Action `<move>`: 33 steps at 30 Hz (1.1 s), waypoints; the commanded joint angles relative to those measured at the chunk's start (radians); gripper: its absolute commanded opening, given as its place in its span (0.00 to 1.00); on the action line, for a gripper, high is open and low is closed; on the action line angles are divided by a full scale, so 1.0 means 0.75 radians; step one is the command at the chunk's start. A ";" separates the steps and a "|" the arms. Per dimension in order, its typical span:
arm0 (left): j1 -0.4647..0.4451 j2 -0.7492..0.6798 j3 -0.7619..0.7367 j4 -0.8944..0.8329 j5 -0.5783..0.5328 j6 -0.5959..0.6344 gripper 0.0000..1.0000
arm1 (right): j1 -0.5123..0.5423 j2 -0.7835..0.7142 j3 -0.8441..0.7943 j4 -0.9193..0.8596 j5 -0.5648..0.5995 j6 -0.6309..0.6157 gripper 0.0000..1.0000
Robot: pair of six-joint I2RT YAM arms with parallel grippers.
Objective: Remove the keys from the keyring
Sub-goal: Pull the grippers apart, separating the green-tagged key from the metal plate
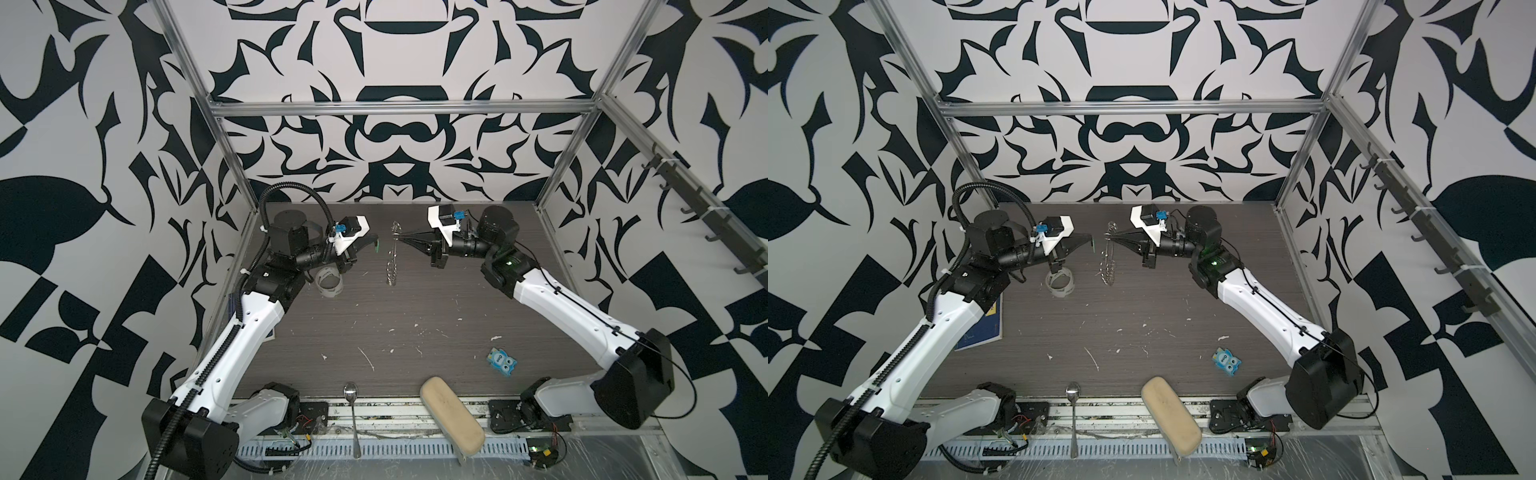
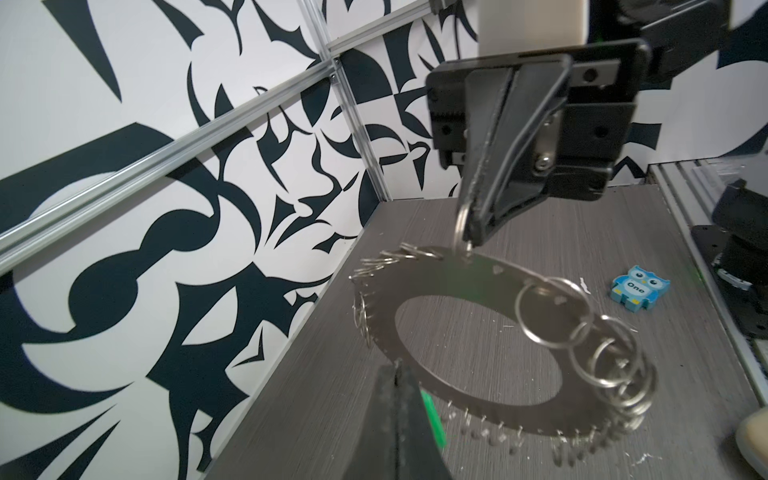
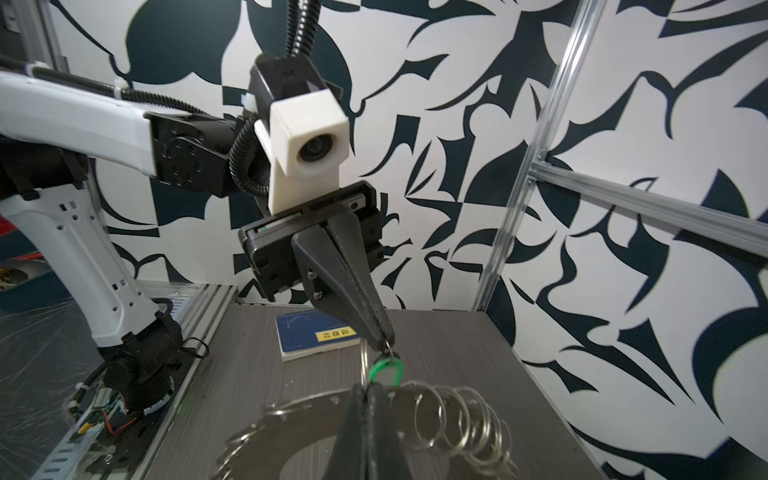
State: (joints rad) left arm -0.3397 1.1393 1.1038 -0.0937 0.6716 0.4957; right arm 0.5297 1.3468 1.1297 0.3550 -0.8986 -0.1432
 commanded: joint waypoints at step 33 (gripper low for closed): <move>-0.247 0.437 -0.384 -0.038 -0.975 -0.748 0.00 | 0.006 -0.951 -0.676 -0.680 1.396 -0.039 0.00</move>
State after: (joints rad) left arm -0.5171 1.4395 0.7574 -0.0971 -0.0185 -0.0212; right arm 0.5304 0.6453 0.6193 -0.1646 0.0891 -0.1680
